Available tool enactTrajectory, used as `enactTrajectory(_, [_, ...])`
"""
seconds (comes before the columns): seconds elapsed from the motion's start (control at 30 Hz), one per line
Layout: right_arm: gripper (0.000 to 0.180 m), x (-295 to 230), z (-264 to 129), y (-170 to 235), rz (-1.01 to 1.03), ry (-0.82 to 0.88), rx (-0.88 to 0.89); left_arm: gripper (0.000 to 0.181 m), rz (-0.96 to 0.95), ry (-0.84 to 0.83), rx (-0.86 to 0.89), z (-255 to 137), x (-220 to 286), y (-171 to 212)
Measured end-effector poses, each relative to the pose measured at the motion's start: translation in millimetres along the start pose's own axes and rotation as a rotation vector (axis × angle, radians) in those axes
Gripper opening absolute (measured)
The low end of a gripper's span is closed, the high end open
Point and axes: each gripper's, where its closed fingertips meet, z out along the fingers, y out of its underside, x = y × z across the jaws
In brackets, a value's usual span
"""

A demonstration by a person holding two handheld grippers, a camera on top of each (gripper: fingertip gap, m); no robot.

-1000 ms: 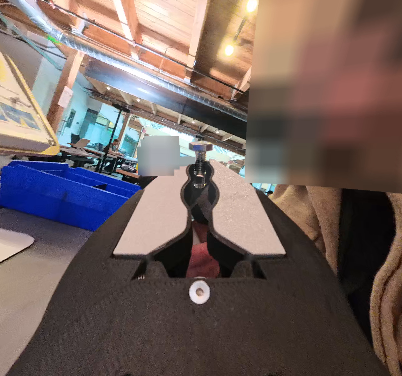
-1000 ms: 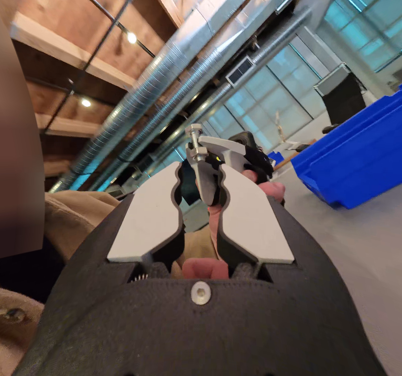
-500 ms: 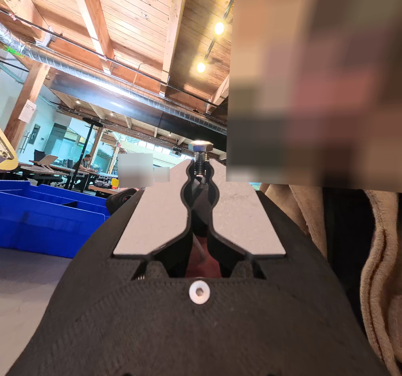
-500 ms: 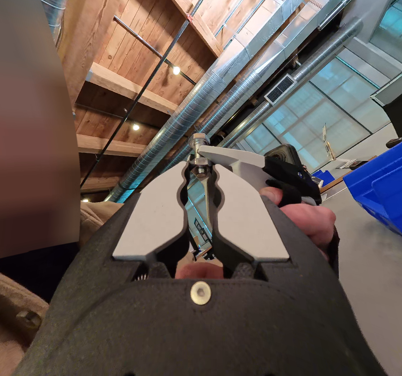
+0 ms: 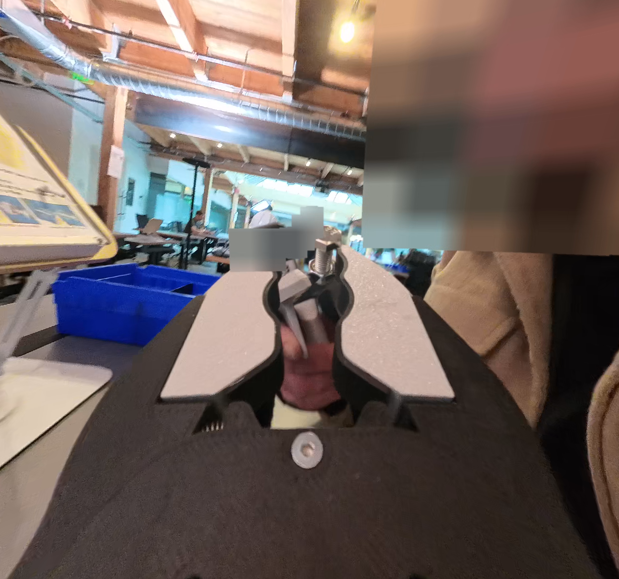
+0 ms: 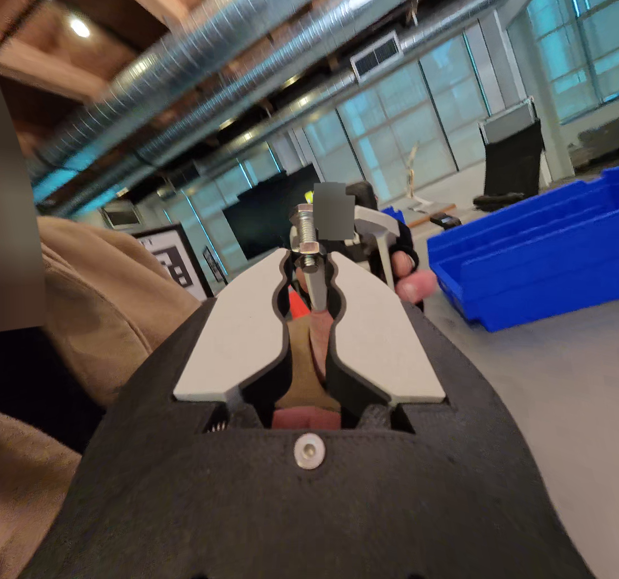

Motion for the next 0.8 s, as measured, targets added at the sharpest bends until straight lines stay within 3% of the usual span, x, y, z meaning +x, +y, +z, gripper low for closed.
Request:
enactTrajectory(0.4, [0.019, 27, -41, 35, -0.134, 0.158, -0.415, 0.035, 0.372, -0.098, -0.556, -15, -3, 45])
enactTrajectory(0.8, [0.019, 31, -48, 53, -0.134, 0.186, -0.556, 0.026, 0.444, -0.094, -0.735, -16, -8, 81])
